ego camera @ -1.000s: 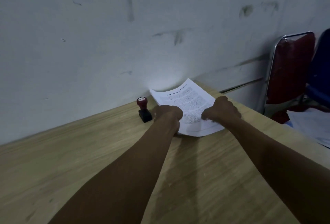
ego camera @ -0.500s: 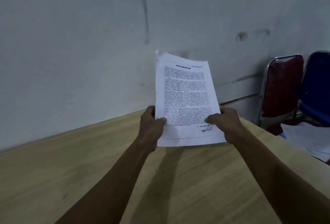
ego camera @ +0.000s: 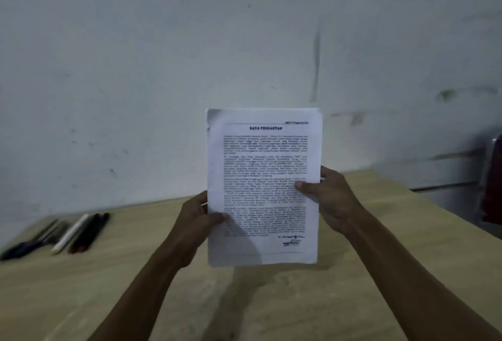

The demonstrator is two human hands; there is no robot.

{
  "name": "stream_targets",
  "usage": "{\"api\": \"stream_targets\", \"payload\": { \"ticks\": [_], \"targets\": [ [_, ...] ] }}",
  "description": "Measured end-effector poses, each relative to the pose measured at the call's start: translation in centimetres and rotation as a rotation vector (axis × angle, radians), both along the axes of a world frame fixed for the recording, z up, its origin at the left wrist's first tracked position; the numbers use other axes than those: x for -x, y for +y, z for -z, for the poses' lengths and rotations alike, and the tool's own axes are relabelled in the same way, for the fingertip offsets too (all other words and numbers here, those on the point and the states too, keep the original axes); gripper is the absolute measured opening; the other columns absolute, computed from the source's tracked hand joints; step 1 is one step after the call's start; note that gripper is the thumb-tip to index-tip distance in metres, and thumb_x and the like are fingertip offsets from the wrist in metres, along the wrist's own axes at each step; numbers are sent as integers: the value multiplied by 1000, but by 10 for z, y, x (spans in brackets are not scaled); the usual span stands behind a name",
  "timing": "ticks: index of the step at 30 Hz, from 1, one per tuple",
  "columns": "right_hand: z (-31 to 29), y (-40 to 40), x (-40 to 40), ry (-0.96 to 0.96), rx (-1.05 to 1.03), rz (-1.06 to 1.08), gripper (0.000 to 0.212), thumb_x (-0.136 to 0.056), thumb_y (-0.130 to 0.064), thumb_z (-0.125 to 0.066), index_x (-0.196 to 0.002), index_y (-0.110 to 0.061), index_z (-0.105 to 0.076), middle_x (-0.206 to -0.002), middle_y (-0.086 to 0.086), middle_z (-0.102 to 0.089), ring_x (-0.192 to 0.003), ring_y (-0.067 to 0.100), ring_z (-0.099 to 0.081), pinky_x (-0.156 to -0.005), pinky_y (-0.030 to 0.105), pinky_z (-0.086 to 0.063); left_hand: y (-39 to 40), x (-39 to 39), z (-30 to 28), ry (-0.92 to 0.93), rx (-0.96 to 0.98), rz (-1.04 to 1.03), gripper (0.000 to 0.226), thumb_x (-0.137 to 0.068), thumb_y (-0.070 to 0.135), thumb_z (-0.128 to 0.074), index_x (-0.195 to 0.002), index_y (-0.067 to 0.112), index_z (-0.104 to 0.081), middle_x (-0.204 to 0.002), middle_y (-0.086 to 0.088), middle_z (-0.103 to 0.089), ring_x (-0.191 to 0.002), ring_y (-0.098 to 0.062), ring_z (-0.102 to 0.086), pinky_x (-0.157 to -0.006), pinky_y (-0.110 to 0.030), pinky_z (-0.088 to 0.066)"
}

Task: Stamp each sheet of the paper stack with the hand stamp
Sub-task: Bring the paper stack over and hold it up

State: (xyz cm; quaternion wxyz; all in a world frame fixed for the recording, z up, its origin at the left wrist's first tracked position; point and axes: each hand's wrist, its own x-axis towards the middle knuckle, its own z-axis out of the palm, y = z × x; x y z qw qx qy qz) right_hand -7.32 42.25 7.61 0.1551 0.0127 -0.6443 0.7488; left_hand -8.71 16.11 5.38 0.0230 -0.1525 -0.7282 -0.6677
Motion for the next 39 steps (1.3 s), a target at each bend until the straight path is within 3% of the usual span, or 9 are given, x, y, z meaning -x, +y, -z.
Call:
{"api": "stream_targets", "payload": {
  "ticks": [5, 9, 12, 23, 26, 30, 39],
  "targets": [
    [14, -85, 0, 38, 11, -97, 30, -84, 8, -68, -102, -15, -72, -100, 3, -76, -92, 22, -72, -83, 37, -57, -67, -15, -22, 93, -108, -205, 26, -85, 7, -69, -107, 20, -70, -104, -1, -74, -92, -23, -71, -78, -38, -57],
    [15, -132, -4, 92, 21, -122, 32, -83, 9, -69, -95, -21, -72, -90, -6, -77, -84, 15, -74, -69, 26, -58, -110, -27, -28, 143, -132, -264, 25, -86, 5, -67, -95, 27, -71, -93, 6, -76, -84, -17, -72, -64, -24, -57],
    [11, -153, -8, 138, -12, -127, 34, -83, 9, -69, -93, -23, -72, -86, -10, -77, -79, 10, -74, -63, 19, -56, -131, -37, -23, 136, -149, -269, 27, -86, 4, -66, -97, 27, -72, -99, 5, -76, -89, -17, -72, -69, -25, -57],
    [49, -175, -28, 30, -104, -135, 26, -84, 2, -70, -94, -23, -71, -87, -11, -77, -80, 12, -74, -64, 25, -58, -155, -52, 25, 1, -162, -266, 26, -89, 8, -64, -112, 20, -66, -112, 0, -71, -102, -23, -67, -90, -46, -53],
    [46, -178, -28, 17, -116, -130, 28, -88, 3, -66, -91, -24, -71, -83, -13, -76, -76, 8, -73, -60, 20, -56, -152, -51, 27, 1, -175, -251, 28, -92, 7, -60, -119, 14, -64, -114, -1, -70, -105, -24, -66, -92, -44, -53],
    [35, -177, -28, 36, -125, -112, 28, -88, 2, -65, -91, -25, -71, -81, -16, -75, -75, 3, -72, -57, 14, -53, -152, -48, 21, 19, -200, -237, 25, -91, 7, -60, -113, 18, -66, -110, 4, -71, -101, -19, -68, -83, -32, -54],
    [63, -177, -33, -87, -169, -119, 28, -93, 4, -58, -107, -18, -67, -94, -5, -73, -82, 9, -70, -64, 21, -54, -153, -47, 36, 1, -128, -274, 30, -93, 10, -59, -122, 12, -63, -111, 4, -70, -99, -14, -68, -79, -27, -54]
  ]
}}
